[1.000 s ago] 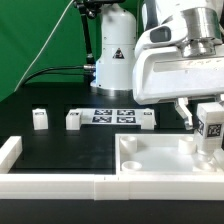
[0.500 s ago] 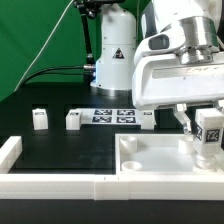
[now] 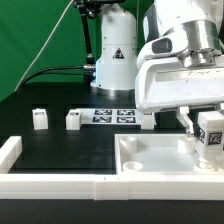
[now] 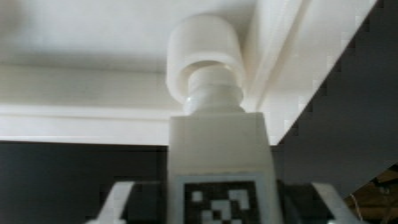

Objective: Assemble one leg

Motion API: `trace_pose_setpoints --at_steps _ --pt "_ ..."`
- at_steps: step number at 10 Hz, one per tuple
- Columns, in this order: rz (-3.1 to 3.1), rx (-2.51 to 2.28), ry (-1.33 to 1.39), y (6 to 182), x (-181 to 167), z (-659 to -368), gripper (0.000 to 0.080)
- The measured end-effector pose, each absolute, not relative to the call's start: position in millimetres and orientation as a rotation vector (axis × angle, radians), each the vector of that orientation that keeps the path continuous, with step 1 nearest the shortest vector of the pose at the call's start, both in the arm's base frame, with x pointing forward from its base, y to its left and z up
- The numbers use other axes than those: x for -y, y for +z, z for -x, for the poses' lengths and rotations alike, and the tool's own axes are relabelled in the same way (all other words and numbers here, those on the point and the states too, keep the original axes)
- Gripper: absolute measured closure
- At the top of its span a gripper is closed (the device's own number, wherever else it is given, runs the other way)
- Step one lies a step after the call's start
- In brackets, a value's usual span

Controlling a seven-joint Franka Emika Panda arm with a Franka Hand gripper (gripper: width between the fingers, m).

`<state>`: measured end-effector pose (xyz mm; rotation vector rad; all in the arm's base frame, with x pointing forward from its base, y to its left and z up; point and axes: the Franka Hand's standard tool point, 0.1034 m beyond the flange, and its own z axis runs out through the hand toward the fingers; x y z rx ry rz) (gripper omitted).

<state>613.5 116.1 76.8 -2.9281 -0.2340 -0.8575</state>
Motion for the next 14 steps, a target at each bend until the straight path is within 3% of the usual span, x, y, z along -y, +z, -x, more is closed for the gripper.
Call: trace_pose_setpoints --at_steps 6,8,9,14 --pt "2.934 0.234 -0.853 72.9 -111.6 -612.6 0.0509" --pt "2.934 0.234 -0.853 72.9 -111.6 -612.6 0.0261" --pt "2.934 0.234 -0.853 72.9 -111.6 -612.6 0.0181" --pt "2.935 0.231 -0.854 73.4 -110.2 -613.3 0.015"
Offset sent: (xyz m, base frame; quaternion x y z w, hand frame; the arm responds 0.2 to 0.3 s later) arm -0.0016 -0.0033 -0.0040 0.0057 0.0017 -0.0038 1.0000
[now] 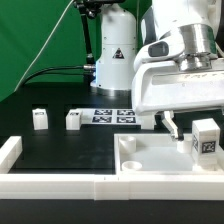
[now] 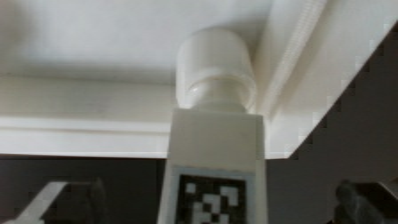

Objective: Assemble one leg

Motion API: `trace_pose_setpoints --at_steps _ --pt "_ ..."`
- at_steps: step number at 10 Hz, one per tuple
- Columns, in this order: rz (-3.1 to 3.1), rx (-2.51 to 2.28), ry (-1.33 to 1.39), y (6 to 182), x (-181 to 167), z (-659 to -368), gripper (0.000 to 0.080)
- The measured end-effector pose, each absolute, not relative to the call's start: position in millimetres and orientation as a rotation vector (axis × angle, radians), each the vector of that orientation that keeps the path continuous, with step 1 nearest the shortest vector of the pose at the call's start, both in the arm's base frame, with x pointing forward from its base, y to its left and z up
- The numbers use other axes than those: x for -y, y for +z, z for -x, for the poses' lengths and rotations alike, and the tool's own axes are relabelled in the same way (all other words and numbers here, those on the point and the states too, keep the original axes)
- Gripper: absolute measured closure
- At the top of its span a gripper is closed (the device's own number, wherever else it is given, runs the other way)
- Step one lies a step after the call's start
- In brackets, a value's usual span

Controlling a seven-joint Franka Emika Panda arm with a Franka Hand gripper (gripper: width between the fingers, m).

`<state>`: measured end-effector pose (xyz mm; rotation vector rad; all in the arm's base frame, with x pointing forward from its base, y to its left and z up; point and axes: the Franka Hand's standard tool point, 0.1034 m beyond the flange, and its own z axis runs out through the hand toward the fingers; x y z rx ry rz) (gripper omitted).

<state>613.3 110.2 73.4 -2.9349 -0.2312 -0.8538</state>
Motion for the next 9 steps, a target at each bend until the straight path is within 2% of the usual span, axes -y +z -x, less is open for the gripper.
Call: trace_pose_setpoints --at_steps 3,5,6,7,9 --pt "2.958 0.23 -0.806 93.2 -94 -621 0.015" --pt "2.967 0.235 -0.756 90.5 -95 -619 0.015" --pt "2.98 0.242 -0.677 87.9 -97 -618 0.015" --pt "3.007 0.244 -0.438 85.1 -103 -613 0.015" --pt "3.014 0.25 -0.173 88.1 -109 -615 0.015"
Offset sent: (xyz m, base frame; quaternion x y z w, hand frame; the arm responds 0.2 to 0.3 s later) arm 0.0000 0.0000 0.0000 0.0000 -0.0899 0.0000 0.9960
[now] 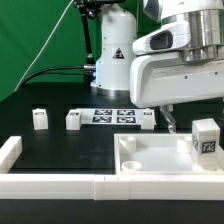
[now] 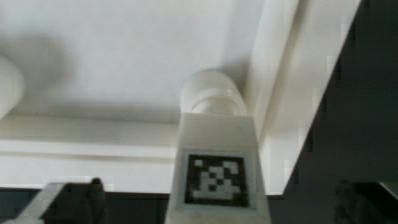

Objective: Assemble one leg

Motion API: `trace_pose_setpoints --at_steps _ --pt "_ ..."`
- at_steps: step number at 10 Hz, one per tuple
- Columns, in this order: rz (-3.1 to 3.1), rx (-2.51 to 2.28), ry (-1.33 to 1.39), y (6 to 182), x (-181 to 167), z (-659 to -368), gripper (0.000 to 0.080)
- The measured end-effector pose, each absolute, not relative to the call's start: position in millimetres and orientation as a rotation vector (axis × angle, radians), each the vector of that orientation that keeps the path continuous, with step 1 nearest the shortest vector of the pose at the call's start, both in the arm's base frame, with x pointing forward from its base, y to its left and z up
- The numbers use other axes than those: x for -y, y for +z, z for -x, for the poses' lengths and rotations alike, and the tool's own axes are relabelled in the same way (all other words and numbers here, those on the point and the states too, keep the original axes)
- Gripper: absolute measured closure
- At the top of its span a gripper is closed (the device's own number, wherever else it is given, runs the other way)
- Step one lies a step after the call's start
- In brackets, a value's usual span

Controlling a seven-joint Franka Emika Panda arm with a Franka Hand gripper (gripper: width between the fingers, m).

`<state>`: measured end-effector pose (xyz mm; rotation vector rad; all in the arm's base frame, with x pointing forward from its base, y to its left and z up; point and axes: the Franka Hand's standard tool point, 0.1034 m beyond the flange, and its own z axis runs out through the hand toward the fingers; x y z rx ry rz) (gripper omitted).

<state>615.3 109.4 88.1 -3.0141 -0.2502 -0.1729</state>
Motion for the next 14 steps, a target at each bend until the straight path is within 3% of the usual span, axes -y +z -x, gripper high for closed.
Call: trace_pose_setpoints --at_steps 1,8,10,11,14 --pt "3.008 0.262 0.01 87.2 -112 -611 0.015" --pt "3.004 0.252 -0.019 90.7 -109 -634 0.015" --pt "3.004 0.253 -0.018 90.4 -109 -633 0.0423" --pt "3.004 0.253 -0.018 90.5 -109 -633 0.0508" --pt "3.008 0.193 -0.014 90.4 -109 -633 0.0508"
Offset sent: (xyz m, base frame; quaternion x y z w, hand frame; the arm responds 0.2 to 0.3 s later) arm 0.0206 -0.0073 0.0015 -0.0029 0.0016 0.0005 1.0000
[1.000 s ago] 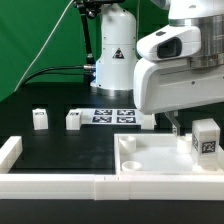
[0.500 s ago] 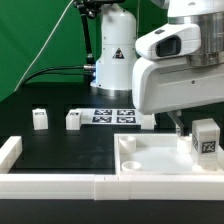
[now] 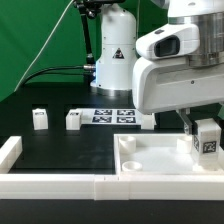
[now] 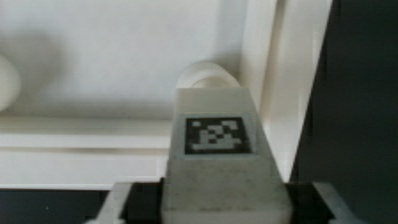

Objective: Assemble one leg

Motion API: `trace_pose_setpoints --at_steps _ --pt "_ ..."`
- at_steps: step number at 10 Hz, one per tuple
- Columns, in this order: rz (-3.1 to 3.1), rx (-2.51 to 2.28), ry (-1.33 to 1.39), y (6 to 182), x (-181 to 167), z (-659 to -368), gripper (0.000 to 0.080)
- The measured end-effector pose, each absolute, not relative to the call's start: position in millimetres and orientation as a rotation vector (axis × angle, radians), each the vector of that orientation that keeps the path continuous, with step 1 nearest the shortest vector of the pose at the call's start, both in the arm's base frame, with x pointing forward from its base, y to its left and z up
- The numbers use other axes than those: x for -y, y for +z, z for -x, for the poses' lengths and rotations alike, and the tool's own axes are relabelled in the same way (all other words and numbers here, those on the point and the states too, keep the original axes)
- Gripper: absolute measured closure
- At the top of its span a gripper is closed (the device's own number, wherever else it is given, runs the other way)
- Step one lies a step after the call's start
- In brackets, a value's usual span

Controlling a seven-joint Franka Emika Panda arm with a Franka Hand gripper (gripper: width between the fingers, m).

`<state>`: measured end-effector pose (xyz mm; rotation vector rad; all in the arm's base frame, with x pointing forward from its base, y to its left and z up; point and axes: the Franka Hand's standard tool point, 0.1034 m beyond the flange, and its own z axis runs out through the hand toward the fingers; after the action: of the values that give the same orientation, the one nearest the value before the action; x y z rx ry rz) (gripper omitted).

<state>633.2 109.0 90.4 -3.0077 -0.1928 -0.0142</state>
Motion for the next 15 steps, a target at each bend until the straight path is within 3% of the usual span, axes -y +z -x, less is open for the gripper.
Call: trace_pose_setpoints --at_steps 11,15 --pt "2.522 -1.642 0.05 89.1 -110.5 -625.2 0.0507" --pt "2.381 -1.826 0.078 89.1 -112.4 -625.1 0.0506"
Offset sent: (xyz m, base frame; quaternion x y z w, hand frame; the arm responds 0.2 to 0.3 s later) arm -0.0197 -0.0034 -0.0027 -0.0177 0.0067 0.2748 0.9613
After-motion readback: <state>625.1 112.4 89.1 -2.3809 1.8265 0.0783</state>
